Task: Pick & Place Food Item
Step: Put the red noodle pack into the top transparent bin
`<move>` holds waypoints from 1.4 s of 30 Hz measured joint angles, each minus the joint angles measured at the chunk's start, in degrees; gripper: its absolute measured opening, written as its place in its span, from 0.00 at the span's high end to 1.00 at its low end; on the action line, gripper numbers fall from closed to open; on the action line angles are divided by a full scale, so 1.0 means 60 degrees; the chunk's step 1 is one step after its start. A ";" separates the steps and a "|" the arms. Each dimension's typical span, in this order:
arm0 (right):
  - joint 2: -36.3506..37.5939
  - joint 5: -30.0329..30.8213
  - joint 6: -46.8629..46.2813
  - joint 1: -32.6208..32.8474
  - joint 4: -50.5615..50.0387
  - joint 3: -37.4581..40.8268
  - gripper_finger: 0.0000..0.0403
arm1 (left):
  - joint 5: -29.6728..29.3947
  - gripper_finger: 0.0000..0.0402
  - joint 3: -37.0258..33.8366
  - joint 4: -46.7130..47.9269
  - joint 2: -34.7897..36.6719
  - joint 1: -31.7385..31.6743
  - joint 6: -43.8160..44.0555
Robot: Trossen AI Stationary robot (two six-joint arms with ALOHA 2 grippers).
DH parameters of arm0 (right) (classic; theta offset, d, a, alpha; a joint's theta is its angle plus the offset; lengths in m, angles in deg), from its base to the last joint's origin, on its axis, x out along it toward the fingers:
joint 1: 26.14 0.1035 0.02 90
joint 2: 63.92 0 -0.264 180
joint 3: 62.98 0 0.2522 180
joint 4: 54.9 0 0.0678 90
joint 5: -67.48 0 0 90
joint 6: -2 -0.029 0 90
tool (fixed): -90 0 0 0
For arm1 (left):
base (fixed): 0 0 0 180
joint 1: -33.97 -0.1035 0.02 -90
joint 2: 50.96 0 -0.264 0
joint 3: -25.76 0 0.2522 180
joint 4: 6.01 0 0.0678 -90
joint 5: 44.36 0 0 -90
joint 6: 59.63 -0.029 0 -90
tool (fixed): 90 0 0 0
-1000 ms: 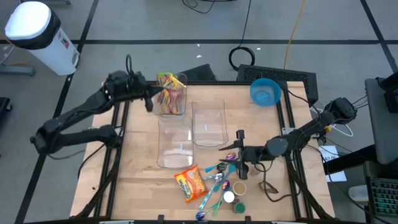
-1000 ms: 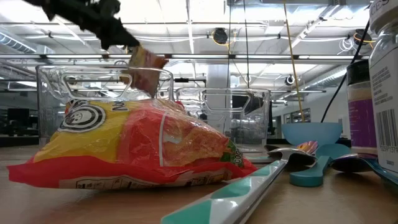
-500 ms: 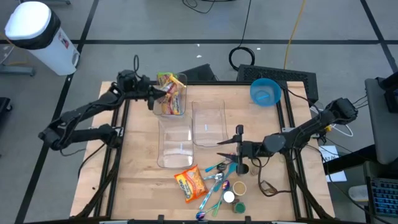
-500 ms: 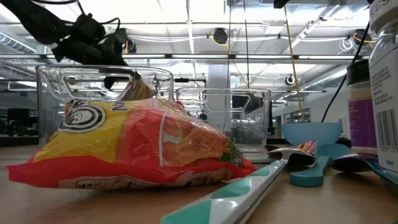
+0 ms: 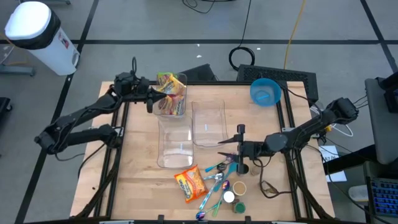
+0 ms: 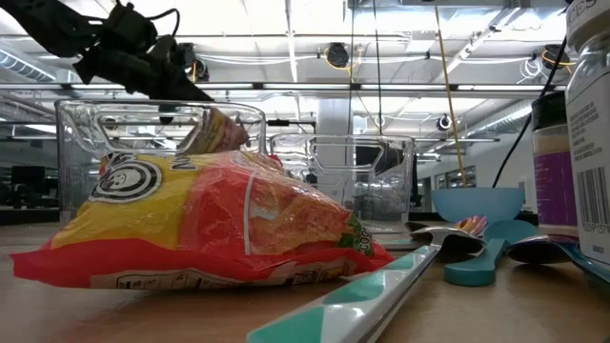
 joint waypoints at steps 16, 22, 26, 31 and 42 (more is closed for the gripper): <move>0.0114 0.0001 0.0220 -0.0131 -0.0191 0.0000 0.60 | -0.2358 1.00 0.0004 0.1585 -0.0317 -0.0108 -0.1172; 0.0117 0.0002 -0.0039 -0.0408 -0.0335 0.0000 0.60 | -0.3731 1.00 0.0016 0.1842 -0.0644 -0.0106 -0.1569; 0.0117 0.0002 -0.0263 -0.0490 -0.0367 0.0000 0.60 | -0.5033 1.00 0.0018 0.2144 -0.0727 -0.0106 -0.1562; 0.0117 0.0000 -0.0306 -0.0487 -0.0366 0.0000 0.60 | -0.6177 0.94 0.0018 0.2218 -0.0727 -0.0085 -0.1097; 0.0117 -0.0004 -0.0537 -0.0476 -0.0439 0.0000 0.60 | -0.6274 0.43 0.0395 0.3016 -0.0626 0.0350 -0.0838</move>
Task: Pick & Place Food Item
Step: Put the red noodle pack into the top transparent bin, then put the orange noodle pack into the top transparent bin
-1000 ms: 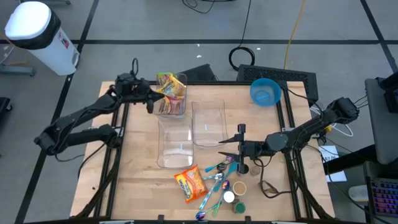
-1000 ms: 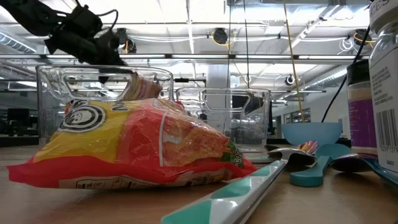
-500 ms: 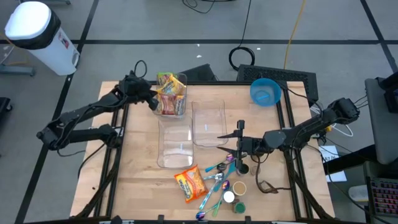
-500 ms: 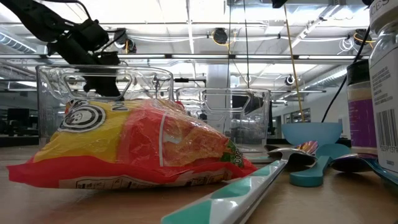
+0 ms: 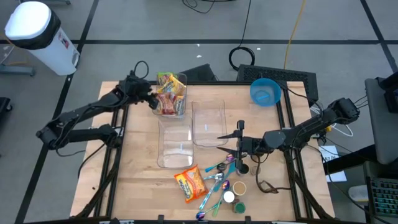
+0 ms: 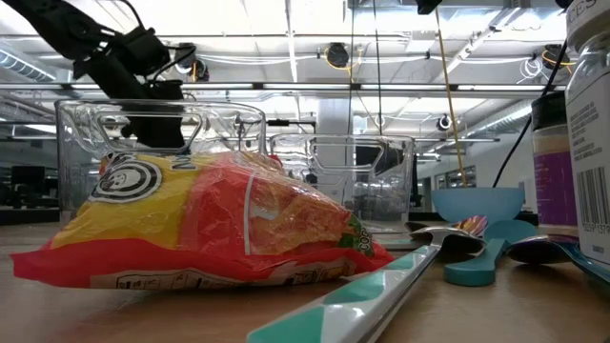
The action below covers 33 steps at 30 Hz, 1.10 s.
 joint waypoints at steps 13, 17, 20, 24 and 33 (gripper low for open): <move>0.0000 -0.0008 0.0016 0.0320 -0.0199 0.0000 0.60 | 0.4215 0.22 0.2174 0.2428 0.1677 0.3011 0.2785; 0.0000 -0.0008 0.0029 0.0464 -0.0195 0.0000 0.60 | 0.3204 0.22 0.2158 0.1876 0.1920 0.5783 0.3374; 0.0000 -0.0007 0.0033 0.0569 -0.0142 0.0000 0.60 | 0.1537 0.22 0.2151 0.1420 0.1968 0.8143 0.3562; 0.0000 -0.0015 0.0036 0.0641 -0.0055 0.0000 0.60 | -0.0859 0.22 0.2158 0.1322 0.1387 1.0996 0.4001; 0.0000 -0.0007 0.0091 0.0630 -0.0033 0.0000 0.60 | -0.1709 0.22 0.2013 0.1081 -0.1754 1.4460 0.4618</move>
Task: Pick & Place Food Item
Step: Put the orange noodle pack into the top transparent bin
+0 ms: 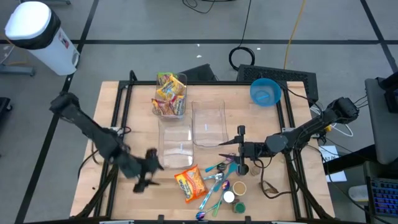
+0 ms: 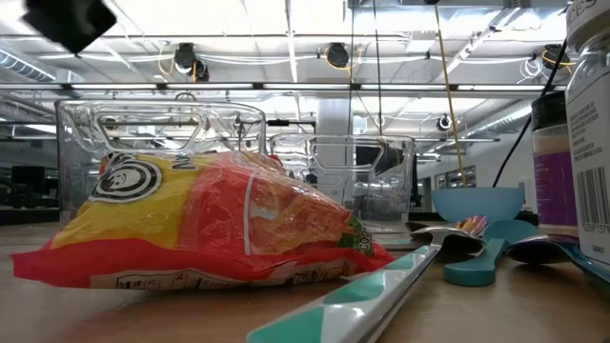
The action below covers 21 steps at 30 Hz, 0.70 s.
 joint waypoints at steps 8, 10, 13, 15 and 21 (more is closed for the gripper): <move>0.0000 0.0000 0.0179 0.0000 0.0197 0.0000 0.60 | -0.0259 0.22 0.0004 -0.1346 -0.2573 0.0187 0.0243; 0.0000 0.0000 0.0179 0.0000 0.0197 0.0000 0.60 | -0.0271 0.22 0.0004 -0.1378 -0.2936 0.0121 0.0020; 0.0000 0.0000 0.0175 0.0000 0.0197 0.0000 0.60 | -0.0285 0.22 0.0004 -0.1392 -0.3281 0.0042 -0.0656; 0.0000 0.0000 0.0174 0.0000 0.0197 0.0000 0.60 | -0.0332 0.22 0.0004 -0.1435 -0.3414 0.0029 -0.0882; 0.0000 0.0000 0.0182 0.0000 0.0194 0.0000 0.60 | -0.0339 0.22 0.0004 -0.1546 -0.3497 0.0029 -0.1115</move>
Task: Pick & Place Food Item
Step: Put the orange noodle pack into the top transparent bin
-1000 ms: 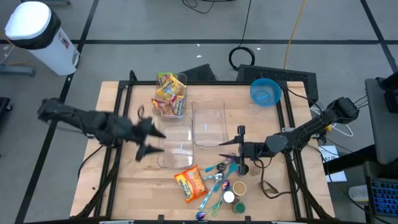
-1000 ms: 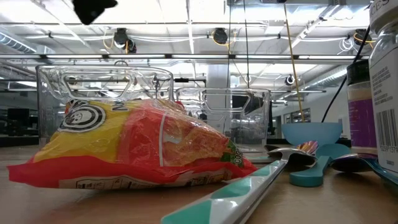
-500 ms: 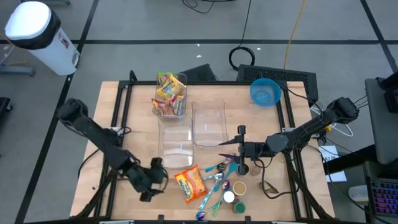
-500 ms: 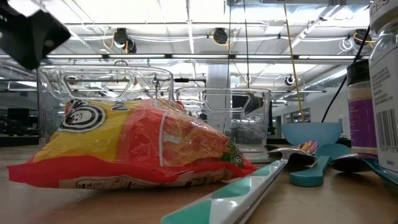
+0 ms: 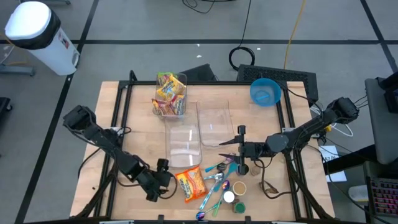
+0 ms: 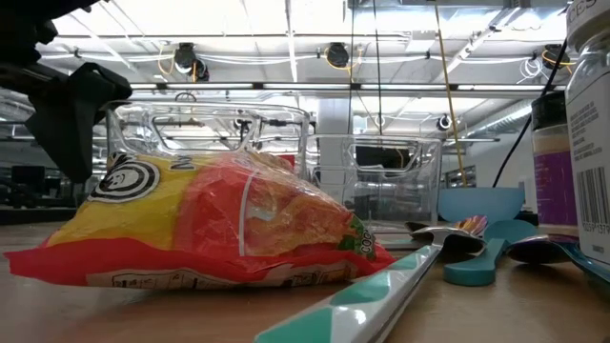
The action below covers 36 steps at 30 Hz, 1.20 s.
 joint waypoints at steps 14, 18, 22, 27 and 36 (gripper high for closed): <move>0.0000 0.0000 -0.0126 0.0000 -0.0004 0.0000 0.60 | -0.0223 0.22 0.0062 0.0197 0.0004 0.0049 0.0199; 0.0000 0.0000 -0.0072 0.0000 -0.0007 0.0000 0.60 | 0.0014 0.22 0.0889 0.0868 0.0004 0.0274 -0.0523; 0.0000 0.0000 -0.0027 0.0000 -0.0033 0.0000 0.60 | -0.0875 0.22 0.1843 0.1333 0.0005 0.0524 -0.1572; 0.0000 0.0000 -0.0021 0.0000 -0.0073 0.0000 0.60 | -0.1958 0.22 0.1894 0.1304 -0.0407 0.0433 -0.3816; -0.0004 0.0000 -0.0018 -0.0004 -0.0186 0.0000 0.60 | -0.1739 0.25 0.1891 0.0453 -0.1399 -0.0109 -0.5864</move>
